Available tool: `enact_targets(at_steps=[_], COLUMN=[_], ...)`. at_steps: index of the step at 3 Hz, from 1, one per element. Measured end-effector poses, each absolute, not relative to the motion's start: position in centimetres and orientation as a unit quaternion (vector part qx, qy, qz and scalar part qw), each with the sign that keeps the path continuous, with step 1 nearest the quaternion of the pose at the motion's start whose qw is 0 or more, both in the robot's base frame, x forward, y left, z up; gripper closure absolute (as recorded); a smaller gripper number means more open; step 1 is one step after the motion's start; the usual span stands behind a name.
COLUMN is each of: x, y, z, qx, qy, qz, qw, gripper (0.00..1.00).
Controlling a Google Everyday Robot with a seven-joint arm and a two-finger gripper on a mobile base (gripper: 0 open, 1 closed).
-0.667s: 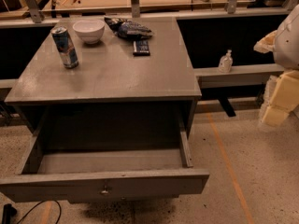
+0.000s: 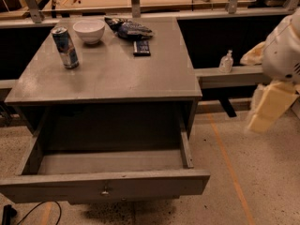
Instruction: Close top drawer
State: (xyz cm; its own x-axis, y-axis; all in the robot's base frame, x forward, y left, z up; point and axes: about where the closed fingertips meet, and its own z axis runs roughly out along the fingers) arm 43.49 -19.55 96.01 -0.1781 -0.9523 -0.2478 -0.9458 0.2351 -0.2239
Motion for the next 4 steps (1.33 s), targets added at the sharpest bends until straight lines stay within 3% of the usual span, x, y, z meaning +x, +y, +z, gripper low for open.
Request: enact_targets(at_steps=[1, 2, 3, 4], x=[40.9, 38.9, 38.6, 38.5], y=[-9.7, -5.1, -5.0, -5.0], z=[89.6, 85.6, 85.5, 85.6], qx=[-0.683, -0.71, -0.711, -0.712], qy=[0.697, 0.663, 0.663, 0.662], qz=[0.091, 0.134, 0.133, 0.132], qw=[0.201, 0.195, 0.193, 0.193], gripper=[0.44, 0.67, 0.91, 1.0])
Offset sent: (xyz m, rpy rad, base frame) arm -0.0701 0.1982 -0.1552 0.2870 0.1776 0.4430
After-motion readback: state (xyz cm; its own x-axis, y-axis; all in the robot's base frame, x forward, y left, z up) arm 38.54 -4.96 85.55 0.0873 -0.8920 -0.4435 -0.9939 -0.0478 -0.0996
